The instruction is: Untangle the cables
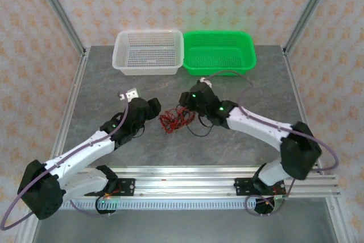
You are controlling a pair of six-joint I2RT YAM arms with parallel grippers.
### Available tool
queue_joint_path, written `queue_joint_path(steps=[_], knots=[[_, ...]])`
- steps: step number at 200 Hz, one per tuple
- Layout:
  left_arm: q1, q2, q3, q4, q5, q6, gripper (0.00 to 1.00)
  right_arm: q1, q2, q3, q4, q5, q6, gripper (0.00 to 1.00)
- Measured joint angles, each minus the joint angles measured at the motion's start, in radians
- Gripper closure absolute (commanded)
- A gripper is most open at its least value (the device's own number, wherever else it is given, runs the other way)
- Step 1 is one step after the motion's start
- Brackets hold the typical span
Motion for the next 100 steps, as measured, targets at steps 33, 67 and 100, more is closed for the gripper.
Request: queue_joint_path(steps=[33, 67, 100], knots=[[0.000, 0.070, 0.027, 0.000, 0.042, 0.027, 0.28, -0.002, 0.181, 0.082, -0.076, -0.014, -0.068, 0.53], [0.000, 0.257, 0.028, 0.039, 0.121, 0.041, 0.28, -0.014, 0.289, 0.088, -0.089, -0.061, -0.078, 0.58], [0.000, 0.419, 0.027, 0.111, 0.183, 0.040, 0.36, -0.031, 0.325, 0.075, -0.045, -0.105, -0.062, 0.62]])
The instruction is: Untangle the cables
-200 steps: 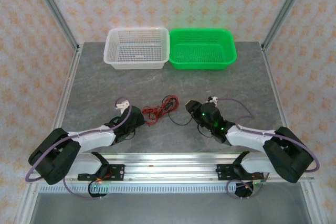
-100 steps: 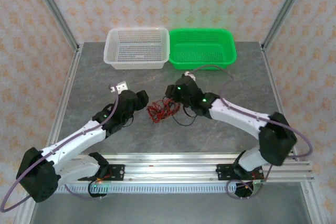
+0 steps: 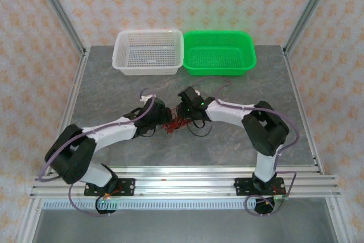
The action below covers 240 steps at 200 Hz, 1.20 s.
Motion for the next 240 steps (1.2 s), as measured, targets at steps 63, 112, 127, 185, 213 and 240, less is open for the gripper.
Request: queue_joint_path(steps=[63, 112, 127, 185, 213, 240], knots=[[-0.001, 0.039, -0.111, 0.086, -0.022, -0.032, 0.60, -0.041, 0.005, -0.111, 0.146, -0.012, 0.094, 0.61], [-0.001, -0.011, -0.157, 0.053, -0.151, -0.070, 0.43, -0.079, -0.124, -0.279, 0.225, 0.040, 0.210, 0.48], [0.000, -0.019, -0.166, 0.054, -0.166, -0.080, 0.41, -0.082, -0.166, -0.330, 0.238, 0.060, 0.245, 0.47], [0.013, -0.019, -0.170, 0.055, -0.194, -0.101, 0.40, -0.090, -0.298, -0.472, 0.242, 0.116, 0.329, 0.46], [0.053, -0.052, -0.170, -0.013, -0.248, -0.099, 0.36, -0.097, -0.349, -0.512, 0.201, 0.160, 0.333, 0.46], [0.096, -0.105, -0.141, -0.107, -0.331, -0.085, 0.32, -0.119, -0.372, -0.517, 0.121, 0.237, 0.314, 0.46]])
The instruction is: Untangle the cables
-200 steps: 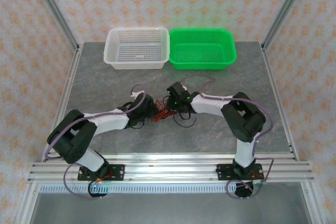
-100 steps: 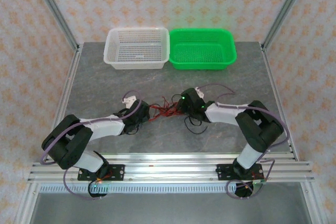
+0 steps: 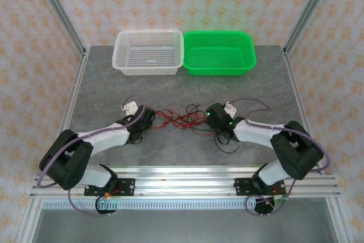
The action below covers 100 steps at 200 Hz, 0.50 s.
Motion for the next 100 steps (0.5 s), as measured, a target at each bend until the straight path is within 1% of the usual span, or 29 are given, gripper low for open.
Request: queue_joint_path(steps=[25, 51, 73, 100], knots=[[0.042, -0.042, 0.048, -0.057, -0.055, 0.031, 0.30, -0.037, -0.009, 0.000, -0.071, 0.068, -0.052, 0.46], [0.097, -0.085, 0.068, -0.086, -0.088, 0.073, 0.27, -0.084, -0.008, 0.013, -0.127, 0.132, -0.145, 0.46], [0.134, -0.112, 0.069, -0.108, -0.100, 0.108, 0.22, -0.126, -0.001, 0.060, -0.140, 0.175, -0.230, 0.47], [0.140, -0.140, 0.069, -0.113, -0.079, 0.147, 0.18, -0.152, 0.007, 0.142, -0.137, 0.198, -0.332, 0.48]])
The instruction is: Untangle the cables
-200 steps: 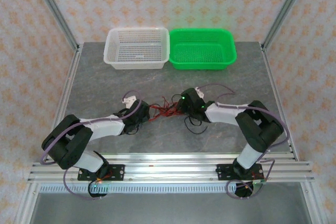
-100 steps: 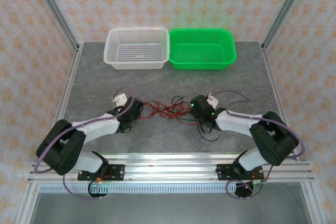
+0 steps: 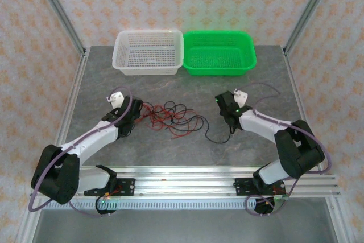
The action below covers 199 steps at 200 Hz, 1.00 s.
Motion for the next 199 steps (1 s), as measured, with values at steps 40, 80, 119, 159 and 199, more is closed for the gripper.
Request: queue_joint_path(steps=[40, 80, 119, 159, 199], knots=[[0.000, -0.051, 0.009, -0.036, 0.103, 0.026, 0.16, 0.013, -0.059, 0.047, 0.006, -0.089, -0.078, 0.50], [0.000, -0.108, 0.121, -0.146, 0.153, 0.042, 0.28, 0.196, -0.068, 0.125, -0.003, -0.187, -0.077, 0.58], [-0.016, -0.123, 0.200, -0.192, 0.166, 0.046, 0.76, 0.366, 0.150, 0.313, -0.003, -0.252, -0.060, 0.71], [-0.023, -0.070, 0.138, -0.132, 0.237, 0.040, 1.00, 0.415, 0.405, 0.464, -0.018, -0.297, -0.052, 0.74], [-0.020, 0.093, 0.021, -0.037, 0.254, 0.019, 1.00, 0.417, 0.533, 0.542, -0.035, -0.315, -0.050, 0.75]])
